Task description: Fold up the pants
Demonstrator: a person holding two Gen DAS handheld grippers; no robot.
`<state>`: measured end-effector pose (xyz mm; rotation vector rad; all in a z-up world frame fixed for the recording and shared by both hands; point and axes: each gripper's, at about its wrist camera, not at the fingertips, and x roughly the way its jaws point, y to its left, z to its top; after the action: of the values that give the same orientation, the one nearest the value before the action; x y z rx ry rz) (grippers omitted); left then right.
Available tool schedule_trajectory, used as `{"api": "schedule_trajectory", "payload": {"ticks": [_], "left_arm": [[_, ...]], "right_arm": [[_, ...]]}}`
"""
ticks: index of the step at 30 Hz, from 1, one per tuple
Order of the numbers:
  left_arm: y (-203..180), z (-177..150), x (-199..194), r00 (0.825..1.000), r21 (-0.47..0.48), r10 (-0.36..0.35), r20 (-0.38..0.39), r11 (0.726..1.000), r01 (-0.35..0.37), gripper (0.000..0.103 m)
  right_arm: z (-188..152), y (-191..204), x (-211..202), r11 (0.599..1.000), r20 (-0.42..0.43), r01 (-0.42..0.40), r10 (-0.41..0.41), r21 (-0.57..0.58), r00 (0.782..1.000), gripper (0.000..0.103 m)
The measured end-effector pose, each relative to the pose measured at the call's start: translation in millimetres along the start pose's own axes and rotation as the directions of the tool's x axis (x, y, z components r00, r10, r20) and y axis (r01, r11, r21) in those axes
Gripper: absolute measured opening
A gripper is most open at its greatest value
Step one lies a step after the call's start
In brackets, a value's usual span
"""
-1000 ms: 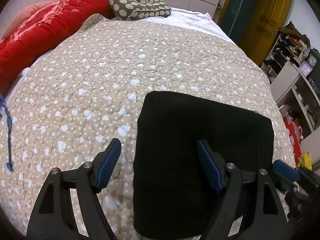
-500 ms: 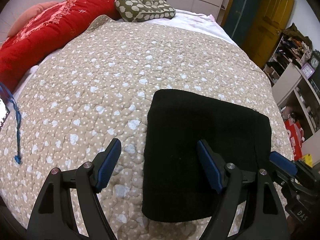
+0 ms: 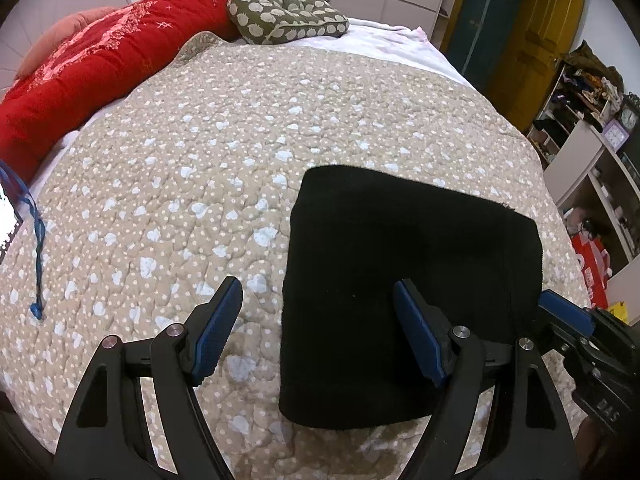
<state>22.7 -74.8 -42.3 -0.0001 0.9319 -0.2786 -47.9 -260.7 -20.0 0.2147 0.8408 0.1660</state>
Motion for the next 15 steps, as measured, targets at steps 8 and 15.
{"api": "schedule_trajectory", "payload": {"ticks": [8, 15], "left_arm": [[-0.6, 0.2, 1.5, 1.000, -0.006, -0.003, -0.002, 1.000, 0.003, 0.078], [-1.3, -0.2, 2.3, 1.000, -0.003, -0.002, 0.000, 1.000, 0.002, 0.078]], "right_arm": [[0.0, -10.1, 0.2, 0.999, 0.003, 0.000, 0.000, 0.035, 1.000, 0.031], [-0.2, 3.6, -8.1, 1.000, 0.017, -0.028, 0.028, -0.013, 0.999, 0.031]]}}
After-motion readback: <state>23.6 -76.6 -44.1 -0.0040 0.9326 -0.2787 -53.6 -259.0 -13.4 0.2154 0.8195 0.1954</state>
